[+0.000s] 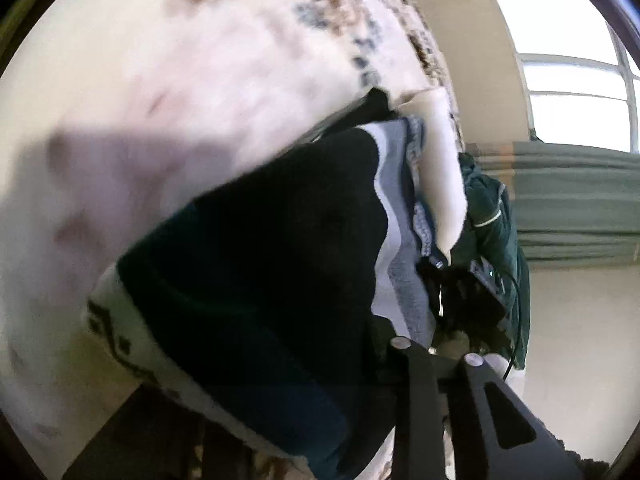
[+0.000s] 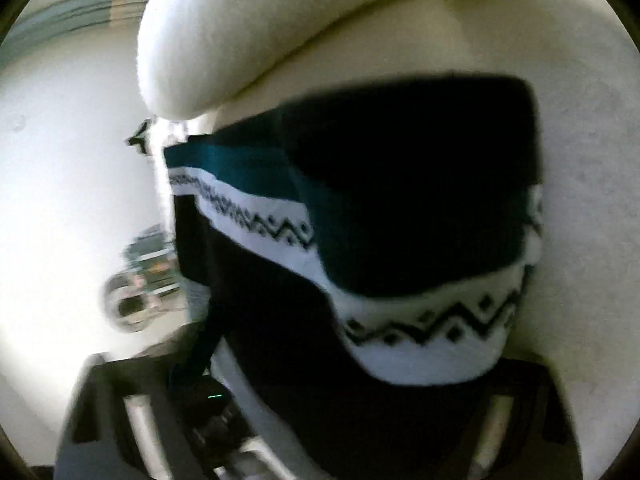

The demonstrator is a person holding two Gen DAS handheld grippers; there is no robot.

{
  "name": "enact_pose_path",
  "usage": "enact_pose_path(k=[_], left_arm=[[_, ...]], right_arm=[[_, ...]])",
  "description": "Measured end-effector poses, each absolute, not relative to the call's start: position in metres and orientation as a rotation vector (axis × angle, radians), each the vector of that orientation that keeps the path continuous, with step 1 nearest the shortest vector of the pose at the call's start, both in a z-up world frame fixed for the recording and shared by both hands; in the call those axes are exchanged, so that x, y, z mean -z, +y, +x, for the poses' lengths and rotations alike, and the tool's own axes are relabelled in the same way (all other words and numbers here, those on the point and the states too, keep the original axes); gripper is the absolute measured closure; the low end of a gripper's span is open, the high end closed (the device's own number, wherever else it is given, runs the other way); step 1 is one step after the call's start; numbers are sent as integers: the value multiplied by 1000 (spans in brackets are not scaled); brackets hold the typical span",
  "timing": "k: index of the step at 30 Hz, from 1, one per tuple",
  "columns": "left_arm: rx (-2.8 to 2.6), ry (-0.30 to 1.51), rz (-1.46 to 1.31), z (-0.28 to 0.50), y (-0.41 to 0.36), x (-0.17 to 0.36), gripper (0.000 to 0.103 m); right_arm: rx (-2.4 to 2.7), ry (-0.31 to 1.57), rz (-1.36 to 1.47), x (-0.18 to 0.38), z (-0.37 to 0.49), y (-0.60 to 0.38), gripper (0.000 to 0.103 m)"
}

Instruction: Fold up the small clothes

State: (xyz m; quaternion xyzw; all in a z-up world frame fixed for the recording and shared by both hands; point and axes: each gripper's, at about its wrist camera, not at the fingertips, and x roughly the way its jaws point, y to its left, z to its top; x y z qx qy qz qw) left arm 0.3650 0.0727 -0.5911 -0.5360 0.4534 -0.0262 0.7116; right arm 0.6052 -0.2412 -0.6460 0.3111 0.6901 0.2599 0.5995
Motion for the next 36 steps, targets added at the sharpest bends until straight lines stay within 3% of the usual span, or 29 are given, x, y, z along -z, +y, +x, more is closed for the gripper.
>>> enact_pose_path(k=[3,8,14,16,17,18,20,21,24,31,36], left_arm=[[97,1019,-1129,372,82,577,83],[148,1047,-1024,396,119,537,84],[342,1206,-786,423,131,517,84],[397,1310,-693,432,118,530,79],[406,1367,-641,433,113,540,65],[397,1426,-590,436,108,550,44],[368,1499,-538,435,103,569,32],[351,1509,-532,432,104,574,32],[318,1452,-582,417,115,556,32],[-4,1332,-455,324,158,493,31],[-160,1460,-317,236,158,537,31]], right_arm=[[-535,1534,812,637,586,-250,61],[-437,1454,975,619,527,-258,67],[-267,1362,1279,606,383,-255,69],[-210,1348,1363,604,342,-245,69],[-164,1344,1392,605,322,-243,69],[-110,1341,1411,609,306,-239,68],[-45,1385,1416,626,291,-229,59],[-32,1429,1415,636,289,-227,48],[-44,1502,1415,650,280,-225,37],[-77,1610,1108,595,262,-267,37],[-66,1614,967,561,273,-299,37]])
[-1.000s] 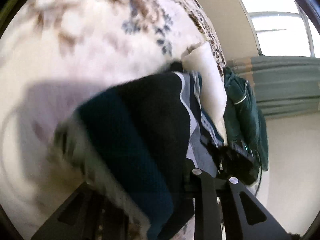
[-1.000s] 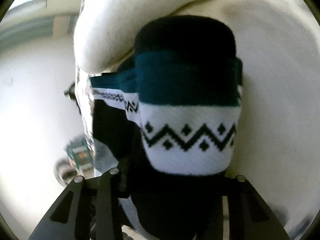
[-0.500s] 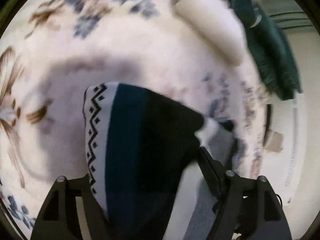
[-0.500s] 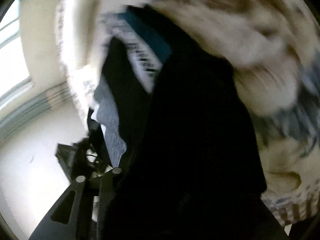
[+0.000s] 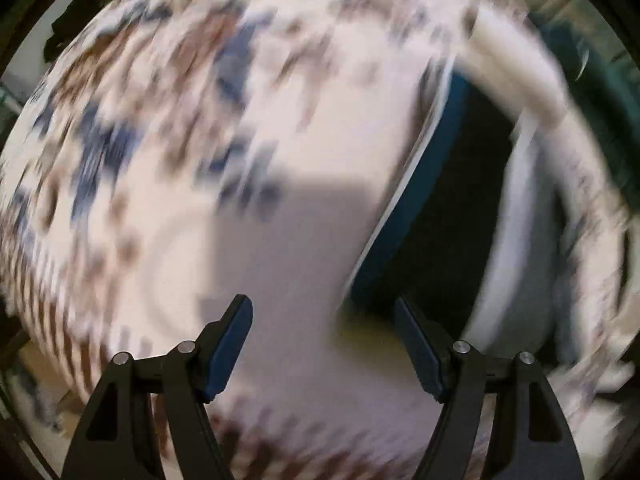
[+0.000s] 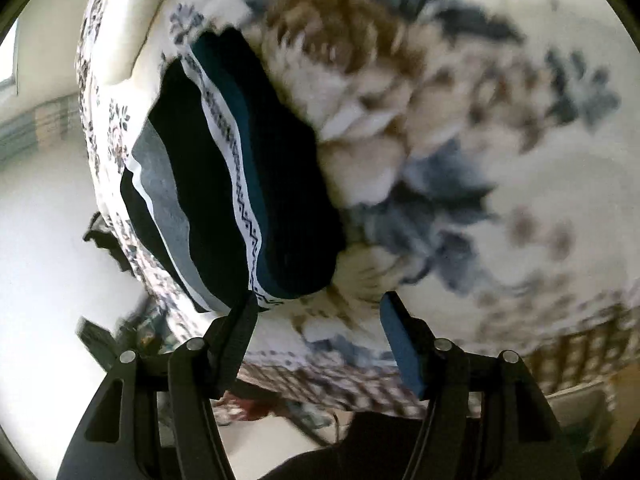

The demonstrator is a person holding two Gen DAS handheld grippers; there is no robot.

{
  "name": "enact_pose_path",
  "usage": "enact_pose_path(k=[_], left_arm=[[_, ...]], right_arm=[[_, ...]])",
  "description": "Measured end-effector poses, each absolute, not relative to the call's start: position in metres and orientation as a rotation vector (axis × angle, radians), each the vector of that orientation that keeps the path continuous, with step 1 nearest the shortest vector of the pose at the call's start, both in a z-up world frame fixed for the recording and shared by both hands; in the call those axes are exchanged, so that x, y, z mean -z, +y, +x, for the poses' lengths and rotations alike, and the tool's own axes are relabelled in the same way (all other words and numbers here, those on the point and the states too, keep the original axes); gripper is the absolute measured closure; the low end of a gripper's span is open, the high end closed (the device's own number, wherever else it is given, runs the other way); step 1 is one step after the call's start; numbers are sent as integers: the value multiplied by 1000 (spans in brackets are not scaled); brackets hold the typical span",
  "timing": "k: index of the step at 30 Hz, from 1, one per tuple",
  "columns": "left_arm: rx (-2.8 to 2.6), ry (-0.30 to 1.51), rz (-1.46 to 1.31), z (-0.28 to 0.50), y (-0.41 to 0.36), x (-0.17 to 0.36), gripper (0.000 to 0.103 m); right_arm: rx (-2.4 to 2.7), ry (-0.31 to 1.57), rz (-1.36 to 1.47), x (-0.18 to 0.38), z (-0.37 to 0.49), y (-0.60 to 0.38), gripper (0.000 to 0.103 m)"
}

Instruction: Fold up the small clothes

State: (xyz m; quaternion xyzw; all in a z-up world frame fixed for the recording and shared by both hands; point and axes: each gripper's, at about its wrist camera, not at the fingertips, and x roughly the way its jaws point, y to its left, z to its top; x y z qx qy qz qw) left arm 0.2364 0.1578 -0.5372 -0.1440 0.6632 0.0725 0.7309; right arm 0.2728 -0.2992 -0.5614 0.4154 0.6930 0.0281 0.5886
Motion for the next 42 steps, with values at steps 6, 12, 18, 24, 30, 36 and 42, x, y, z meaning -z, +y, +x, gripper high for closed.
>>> enact_pose_path(k=[6,12,18,24,30,36,42], left_arm=[[-208,1493,-287,200,142,600,11],[-275,1501,-246,214,129,617,0],[-269,1464,-259,208,131,614,0],[-274,1477,-362,193,152,593,0],[-330,1361,-486,182,177,538,0],[-239,1317,-634,216,172,541,0],[-222,1339,-676,265,148,543,0]], right_arm=[[-103,1500,802,566,334,-345,37],[-224,1454,709,598,433,-325,37],[-225,1366,686,576,454,-315,92],[-215,1330,546,550,483,-307,90],[-206,1489,654,563,456,-343,49],[-247,1633,975,602,359,-366,46],[-208,1552,1064,610,322,-359,95]])
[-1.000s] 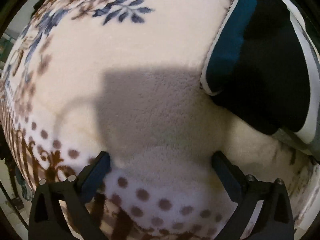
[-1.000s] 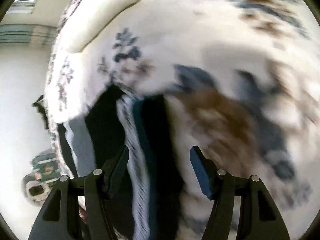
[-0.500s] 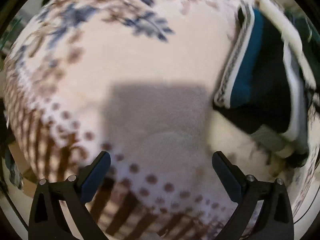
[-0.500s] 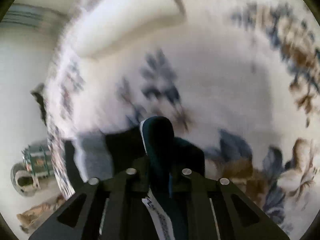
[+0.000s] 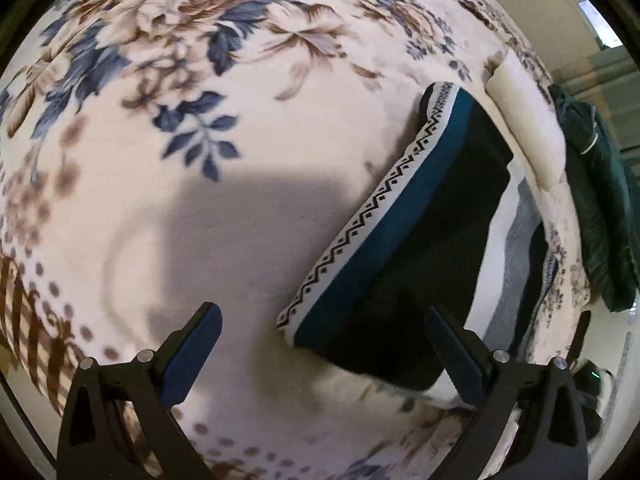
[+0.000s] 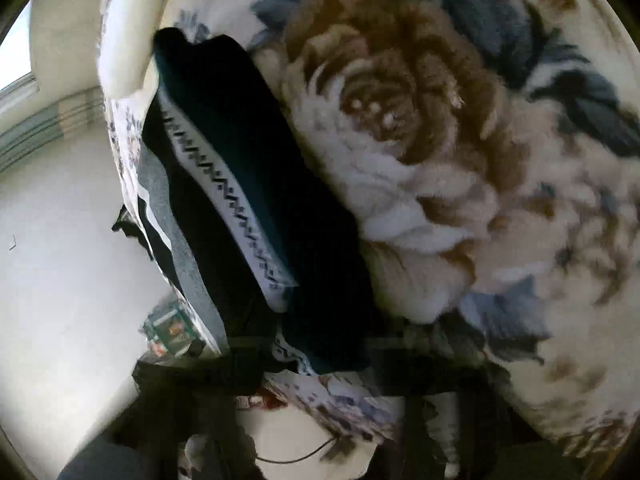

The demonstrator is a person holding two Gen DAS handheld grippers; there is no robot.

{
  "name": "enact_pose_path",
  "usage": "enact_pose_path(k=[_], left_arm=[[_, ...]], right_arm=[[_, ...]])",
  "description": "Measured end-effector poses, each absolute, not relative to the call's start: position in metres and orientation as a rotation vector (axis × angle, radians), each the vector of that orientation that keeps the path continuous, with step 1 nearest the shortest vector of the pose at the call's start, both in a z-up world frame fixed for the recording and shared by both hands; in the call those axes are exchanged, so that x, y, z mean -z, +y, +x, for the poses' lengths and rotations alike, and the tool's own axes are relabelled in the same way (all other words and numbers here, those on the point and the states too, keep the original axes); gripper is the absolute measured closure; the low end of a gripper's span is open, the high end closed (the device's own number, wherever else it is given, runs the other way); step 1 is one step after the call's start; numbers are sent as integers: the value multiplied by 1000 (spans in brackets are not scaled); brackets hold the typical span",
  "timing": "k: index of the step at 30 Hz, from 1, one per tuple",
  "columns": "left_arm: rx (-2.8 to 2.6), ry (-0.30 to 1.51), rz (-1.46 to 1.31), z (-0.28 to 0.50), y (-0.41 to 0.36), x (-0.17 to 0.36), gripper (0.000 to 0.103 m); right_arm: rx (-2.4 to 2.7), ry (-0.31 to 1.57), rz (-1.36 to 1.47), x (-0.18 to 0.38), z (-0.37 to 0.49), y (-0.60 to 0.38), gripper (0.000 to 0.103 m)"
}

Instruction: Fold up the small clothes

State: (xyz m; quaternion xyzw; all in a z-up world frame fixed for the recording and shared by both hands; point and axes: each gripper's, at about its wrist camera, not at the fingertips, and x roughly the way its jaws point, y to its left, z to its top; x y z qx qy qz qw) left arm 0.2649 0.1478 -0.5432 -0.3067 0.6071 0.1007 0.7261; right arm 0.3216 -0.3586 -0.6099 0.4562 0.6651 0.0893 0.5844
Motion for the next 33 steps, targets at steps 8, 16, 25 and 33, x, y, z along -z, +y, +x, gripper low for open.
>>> enact_pose_path(k=[8,16,25,33], left_arm=[[-218,1372,-604,254,144,543,0],[-177,1271,-511,278,147,503,0],[3,1273,-392,432,134,538,1],[27,1296,-340,444,133,535,8]], right_arm=[[-129,1628,909,603,290,-369,88],[-168,1444,1019,592,323,-410,46],[-350,1386,1144,619,444,-407,51],[-216,1327,924,591,465,-387,85]])
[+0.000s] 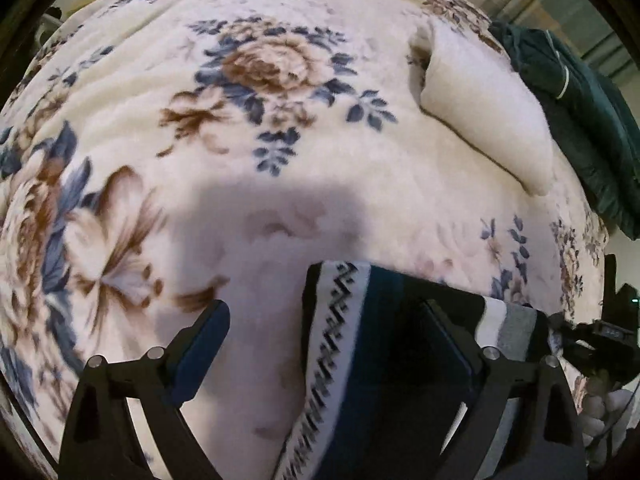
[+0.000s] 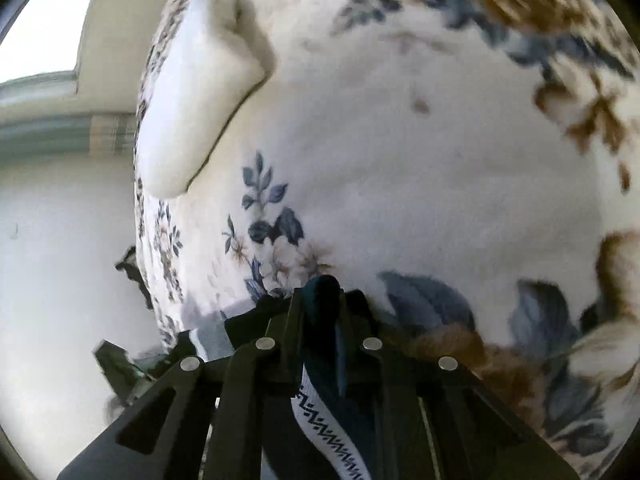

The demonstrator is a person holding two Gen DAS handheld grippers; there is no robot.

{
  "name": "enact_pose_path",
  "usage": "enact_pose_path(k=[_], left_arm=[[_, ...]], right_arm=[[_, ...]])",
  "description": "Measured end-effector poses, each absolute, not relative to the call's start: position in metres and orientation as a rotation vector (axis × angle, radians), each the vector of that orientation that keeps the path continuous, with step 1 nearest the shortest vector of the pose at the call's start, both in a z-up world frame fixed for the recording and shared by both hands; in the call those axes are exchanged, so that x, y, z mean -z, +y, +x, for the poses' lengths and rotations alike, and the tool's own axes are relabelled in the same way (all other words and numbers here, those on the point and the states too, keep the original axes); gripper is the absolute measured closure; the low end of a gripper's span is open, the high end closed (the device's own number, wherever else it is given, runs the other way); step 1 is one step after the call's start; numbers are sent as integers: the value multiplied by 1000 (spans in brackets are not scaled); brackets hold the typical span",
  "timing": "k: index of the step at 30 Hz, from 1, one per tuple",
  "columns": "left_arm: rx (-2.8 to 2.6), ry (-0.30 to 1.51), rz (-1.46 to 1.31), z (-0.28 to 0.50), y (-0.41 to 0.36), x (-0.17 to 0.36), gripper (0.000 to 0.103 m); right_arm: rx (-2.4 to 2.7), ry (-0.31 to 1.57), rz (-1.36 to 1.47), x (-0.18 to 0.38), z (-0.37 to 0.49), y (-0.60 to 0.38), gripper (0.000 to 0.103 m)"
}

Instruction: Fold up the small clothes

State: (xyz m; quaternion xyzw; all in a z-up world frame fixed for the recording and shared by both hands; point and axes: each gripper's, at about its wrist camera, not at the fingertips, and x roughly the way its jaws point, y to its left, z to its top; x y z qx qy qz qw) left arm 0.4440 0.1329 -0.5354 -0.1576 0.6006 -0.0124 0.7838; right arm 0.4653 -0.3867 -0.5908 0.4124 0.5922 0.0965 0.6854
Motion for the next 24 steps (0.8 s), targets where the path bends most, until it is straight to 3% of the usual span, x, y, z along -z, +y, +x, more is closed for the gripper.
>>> enact_pose_path(k=[1,3,5,12,13,14,15,19,22,24], left_arm=[[33,1286,-351,436,135,530,8],[25,1265,-381,414,142,518,8],[38,1261,-426,390,149,513,8],[-9,1333,-562,314,160,531,8],[-15,1347,-568,310,159,534,8],[-18,1358,-572,308,159,537,8],[-18,1362,-576,306,158,538,8],[3,1358,-560,311,157,536,8],[35,1349,-548,323,159,537,8],[64,1334,-564,332,162,540,8]], right_arm=[[-225,1366,931,594,466,-385,80],[-232,1426,987,598,448,-390,49],[-212,1458,1022,597,411,-402,41],[-198,1620,1249,634,290,-389,42],[-195,1596,1281,637,279,-384,47],[-194,1579,1289,636,275,-382,83],[-211,1571,1291,634,271,-376,90],[-179,1500,1176,603,263,-377,93],[-196,1561,1016,601,269,-376,92],[-248,1628,999,612,282,-370,75]])
